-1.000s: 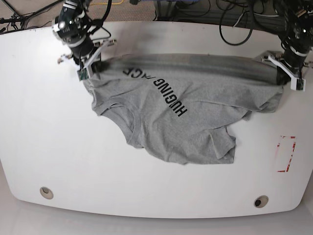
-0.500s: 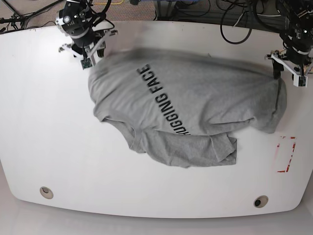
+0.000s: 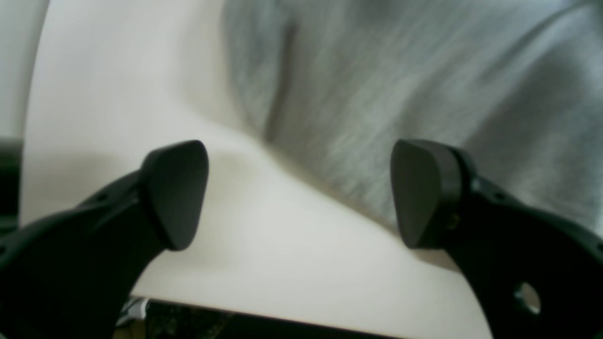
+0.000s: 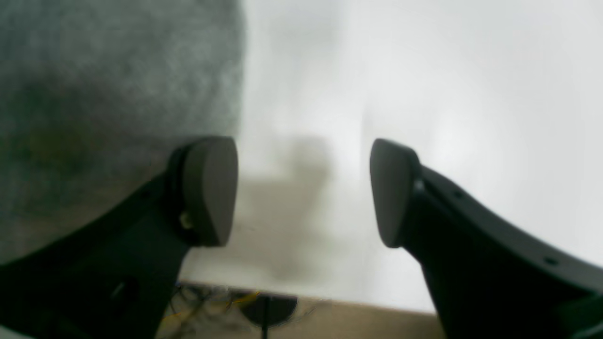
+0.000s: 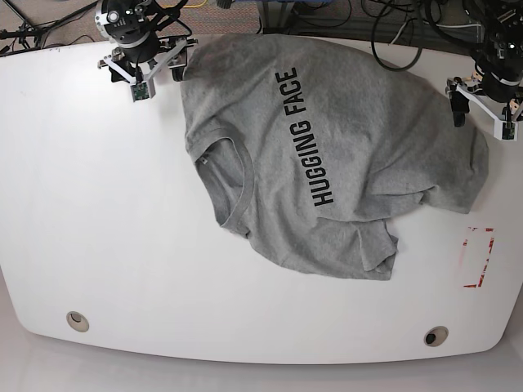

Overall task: Fold the T-shirt properly
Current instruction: 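Open both grippers and release the shirt edge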

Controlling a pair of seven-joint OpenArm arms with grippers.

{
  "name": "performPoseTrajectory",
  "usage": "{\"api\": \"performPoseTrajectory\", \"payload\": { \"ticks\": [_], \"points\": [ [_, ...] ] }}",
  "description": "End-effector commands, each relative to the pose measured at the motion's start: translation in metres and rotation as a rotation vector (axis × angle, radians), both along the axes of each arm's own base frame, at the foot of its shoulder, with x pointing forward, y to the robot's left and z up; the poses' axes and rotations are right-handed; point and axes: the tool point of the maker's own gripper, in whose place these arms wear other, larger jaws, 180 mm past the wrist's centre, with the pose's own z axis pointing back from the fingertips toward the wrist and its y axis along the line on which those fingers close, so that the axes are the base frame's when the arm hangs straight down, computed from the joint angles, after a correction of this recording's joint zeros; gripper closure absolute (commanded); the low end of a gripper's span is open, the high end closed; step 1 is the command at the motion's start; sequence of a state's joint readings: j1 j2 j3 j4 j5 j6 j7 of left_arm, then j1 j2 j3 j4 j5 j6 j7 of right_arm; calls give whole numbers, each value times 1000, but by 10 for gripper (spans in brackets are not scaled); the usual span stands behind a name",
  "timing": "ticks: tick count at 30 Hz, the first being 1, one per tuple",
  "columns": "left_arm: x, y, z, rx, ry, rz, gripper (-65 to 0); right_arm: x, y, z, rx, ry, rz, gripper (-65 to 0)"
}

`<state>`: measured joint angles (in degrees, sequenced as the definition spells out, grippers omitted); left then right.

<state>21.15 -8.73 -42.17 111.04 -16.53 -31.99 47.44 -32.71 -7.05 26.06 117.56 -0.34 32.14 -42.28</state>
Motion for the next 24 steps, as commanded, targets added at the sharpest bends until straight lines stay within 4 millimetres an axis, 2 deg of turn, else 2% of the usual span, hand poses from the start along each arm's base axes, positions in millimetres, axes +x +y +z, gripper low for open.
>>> {"api": "performPoseTrajectory", "payload": {
  "ticks": [1, 8, 12, 18, 20, 22, 24],
  "points": [
    [28, -13, 33, 8, -139, -60, -576, 29, -2, 24, 59, -140, -30, -407],
    [47, -22, 53, 16, -212, -91, -562, 55, -18, 45, 57, -237, -61, -397],
    [55, -21, 59, 23, -234, -93, -544, 79, -22, 60, 38, -296, -35, -373],
    [63, -20, 66, 25, -249, -85, -449, 113, -25, 82, 0, -375, 6, -301],
    [65, -19, 65, 22, -247, -80, -379, 122, -25, 86, -8, -389, 18, -258],
    [58, -10, 47, 1, -186, -38, -370, 129, -18, 74, 9, -360, 38, -291],
    [57, -8, 43, 1, -170, -30, -426, 128, -15, 66, 18, -337, 37, -322]
  ]
}}
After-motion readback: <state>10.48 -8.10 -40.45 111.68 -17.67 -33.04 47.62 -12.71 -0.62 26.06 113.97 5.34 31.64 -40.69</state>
